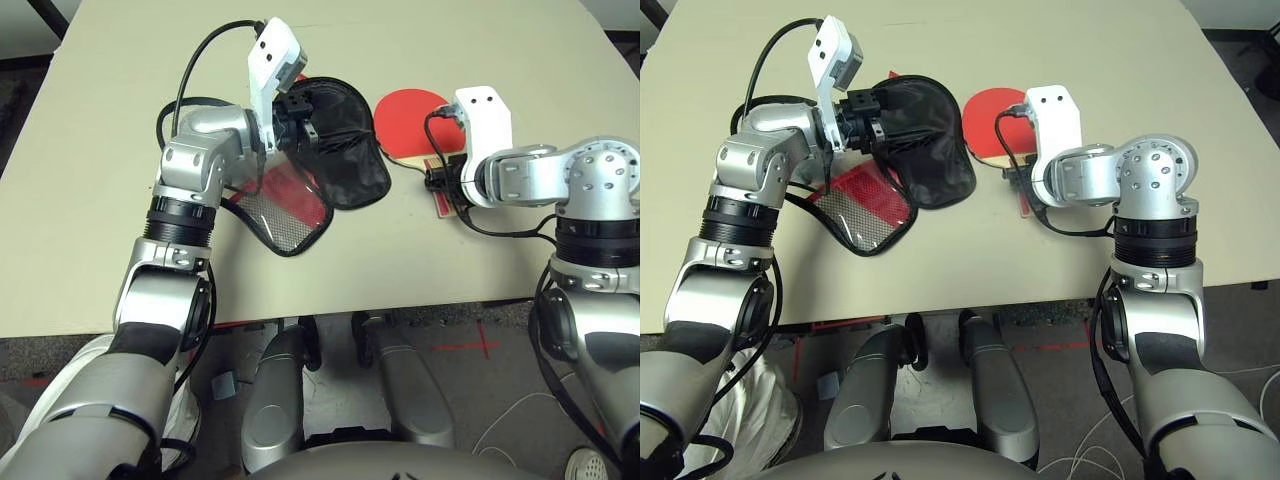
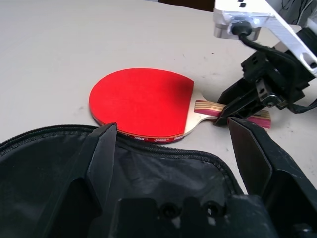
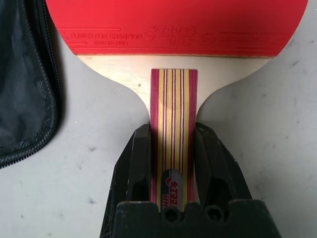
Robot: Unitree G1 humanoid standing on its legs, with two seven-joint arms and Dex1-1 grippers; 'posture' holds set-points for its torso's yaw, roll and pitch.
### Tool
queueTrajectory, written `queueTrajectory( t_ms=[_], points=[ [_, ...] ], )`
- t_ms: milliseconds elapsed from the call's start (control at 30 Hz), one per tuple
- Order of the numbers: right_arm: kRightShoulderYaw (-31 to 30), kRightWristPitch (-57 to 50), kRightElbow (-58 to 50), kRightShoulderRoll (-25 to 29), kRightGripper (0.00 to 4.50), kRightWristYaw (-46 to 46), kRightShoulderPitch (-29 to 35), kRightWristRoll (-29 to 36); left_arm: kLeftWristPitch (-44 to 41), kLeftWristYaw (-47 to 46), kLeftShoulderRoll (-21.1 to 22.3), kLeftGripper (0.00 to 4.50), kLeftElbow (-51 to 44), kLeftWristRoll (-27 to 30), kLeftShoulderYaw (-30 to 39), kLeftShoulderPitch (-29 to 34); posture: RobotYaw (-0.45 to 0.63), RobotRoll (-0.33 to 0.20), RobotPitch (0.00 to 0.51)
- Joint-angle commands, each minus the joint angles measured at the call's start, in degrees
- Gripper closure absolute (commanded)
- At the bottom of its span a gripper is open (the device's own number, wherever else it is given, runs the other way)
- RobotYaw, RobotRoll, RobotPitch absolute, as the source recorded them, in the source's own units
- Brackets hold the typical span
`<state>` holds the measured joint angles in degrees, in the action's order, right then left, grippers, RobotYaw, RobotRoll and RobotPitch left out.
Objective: Store the ping-pong paddle in its case and zip it.
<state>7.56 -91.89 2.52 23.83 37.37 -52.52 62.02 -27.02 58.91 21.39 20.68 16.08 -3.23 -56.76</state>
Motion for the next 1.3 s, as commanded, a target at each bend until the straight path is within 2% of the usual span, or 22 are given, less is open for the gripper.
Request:
queueTrajectory(
  t_ms=[33, 267, 400, 733, 1300],
  points=[
    [0.5, -0.6, 2.0, 1.1, 3.42, -1.3, -4.3, -3.3, -0.5, 0.5, 0.4, 0.00, -1.0, 0.5, -0.4, 0.2, -0.14, 0.000, 0.312],
    [-4.1, -0.6, 5.4, 1.4, 3.42, -8.5, -13.6, -5.4, -1.0, 0.3, 2.1, 0.00, -1.2, 0.5, 0.4, -1.1, -0.14, 0.000, 0.311],
    [-4.6, -0.6, 5.9, -2.0, 3.42, -9.8, -16.1, -4.4, -2.5, 0.5, 4.8, 0.00, -3.0, 0.7, 0.9, -0.8, -0.14, 0.000, 0.311],
    [-3.2, -0.6, 5.3, -11.4, 3.43, -6.8, -15.5, -3.5, -5.7, 0.2, 9.2, 0.00, -6.9, 1.6, 1.7, 2.0, -0.12, 0.000, 0.307],
    [-4.5, -0.6, 6.4, -15.0, 3.43, -6.4, -14.7, -3.5, -6.1, -1.5, 8.8, 0.00, -8.2, 2.0, 2.5, 4.0, -0.11, 0.000, 0.306]
  ],
)
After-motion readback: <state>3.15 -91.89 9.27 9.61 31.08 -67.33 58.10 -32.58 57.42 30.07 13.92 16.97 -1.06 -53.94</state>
